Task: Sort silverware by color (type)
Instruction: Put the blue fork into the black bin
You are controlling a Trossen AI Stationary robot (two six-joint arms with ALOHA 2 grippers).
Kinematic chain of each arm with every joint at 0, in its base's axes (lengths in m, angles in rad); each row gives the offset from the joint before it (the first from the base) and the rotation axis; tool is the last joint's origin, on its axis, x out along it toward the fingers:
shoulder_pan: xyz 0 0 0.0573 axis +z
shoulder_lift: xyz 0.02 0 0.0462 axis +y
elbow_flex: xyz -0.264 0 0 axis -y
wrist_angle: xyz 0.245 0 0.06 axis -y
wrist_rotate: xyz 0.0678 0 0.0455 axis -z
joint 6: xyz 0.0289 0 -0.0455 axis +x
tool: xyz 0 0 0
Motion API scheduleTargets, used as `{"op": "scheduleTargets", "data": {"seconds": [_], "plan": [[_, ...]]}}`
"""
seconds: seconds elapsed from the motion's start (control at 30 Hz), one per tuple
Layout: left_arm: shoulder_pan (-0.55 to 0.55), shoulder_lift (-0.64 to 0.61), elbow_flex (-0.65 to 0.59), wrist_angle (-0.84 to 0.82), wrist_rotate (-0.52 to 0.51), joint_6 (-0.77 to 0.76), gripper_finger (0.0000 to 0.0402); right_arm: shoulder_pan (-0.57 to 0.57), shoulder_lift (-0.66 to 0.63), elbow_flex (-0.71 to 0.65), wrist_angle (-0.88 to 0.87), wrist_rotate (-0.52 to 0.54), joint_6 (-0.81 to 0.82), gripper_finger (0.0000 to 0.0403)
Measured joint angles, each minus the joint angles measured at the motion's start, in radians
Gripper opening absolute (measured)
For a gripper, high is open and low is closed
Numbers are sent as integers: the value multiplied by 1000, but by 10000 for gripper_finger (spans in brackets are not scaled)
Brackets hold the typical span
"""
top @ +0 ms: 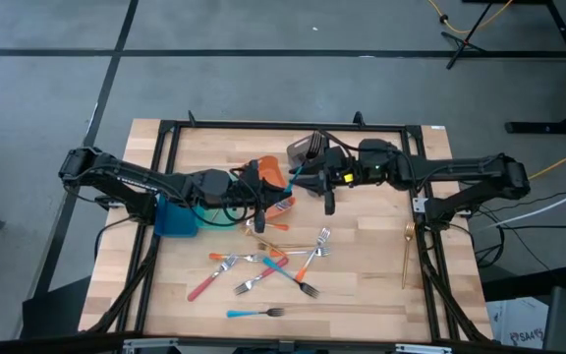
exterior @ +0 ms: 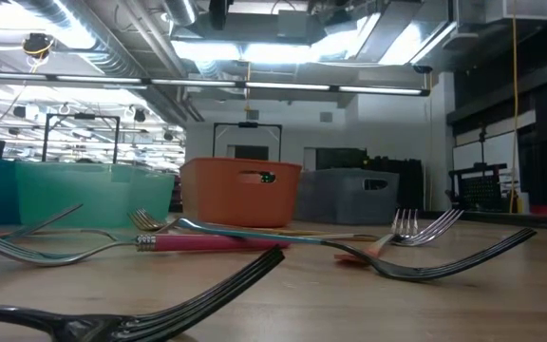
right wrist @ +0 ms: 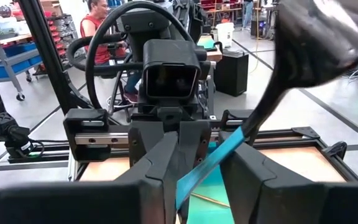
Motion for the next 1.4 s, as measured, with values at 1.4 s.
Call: {"op": "scheduleTargets", "data": {"seconds": [1.4], "plan": [[1,0,1,-4,1,-5,87,0,-1,140,-361,58,0,0]]}}
